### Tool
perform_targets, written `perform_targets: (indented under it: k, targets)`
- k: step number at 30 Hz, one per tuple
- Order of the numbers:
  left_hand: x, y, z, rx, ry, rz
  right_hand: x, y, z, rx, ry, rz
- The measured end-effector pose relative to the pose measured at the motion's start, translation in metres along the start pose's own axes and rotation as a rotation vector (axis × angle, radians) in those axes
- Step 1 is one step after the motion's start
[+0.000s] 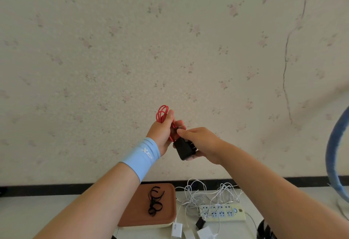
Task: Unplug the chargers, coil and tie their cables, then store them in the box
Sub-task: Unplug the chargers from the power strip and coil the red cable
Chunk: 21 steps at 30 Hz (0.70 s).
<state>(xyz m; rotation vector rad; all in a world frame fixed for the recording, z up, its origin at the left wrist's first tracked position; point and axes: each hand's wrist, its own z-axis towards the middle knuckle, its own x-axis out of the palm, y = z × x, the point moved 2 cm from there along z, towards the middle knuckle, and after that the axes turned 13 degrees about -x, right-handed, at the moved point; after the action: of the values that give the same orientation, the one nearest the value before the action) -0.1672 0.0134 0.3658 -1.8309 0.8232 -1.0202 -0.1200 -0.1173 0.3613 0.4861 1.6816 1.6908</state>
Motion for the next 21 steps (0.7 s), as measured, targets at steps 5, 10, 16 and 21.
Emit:
perform_targets:
  k: [5,10,16,21]
  targets:
    - [-0.001,0.007,-0.001,0.038,0.065,0.195,0.002,-0.002,0.003,-0.043,-0.083,-0.073]
    - [0.001,0.005,-0.004,-0.041,0.119,0.117,0.004,0.001,-0.001,-0.084,-0.088,-0.148]
    - [-0.008,-0.005,-0.005,0.006,-0.045,0.276,-0.016,0.013,-0.005,0.077,-0.019,-0.032]
    - [-0.006,-0.009,-0.012,-0.107,0.227,0.438,-0.027,0.02,-0.003,-0.14,-0.229,-0.153]
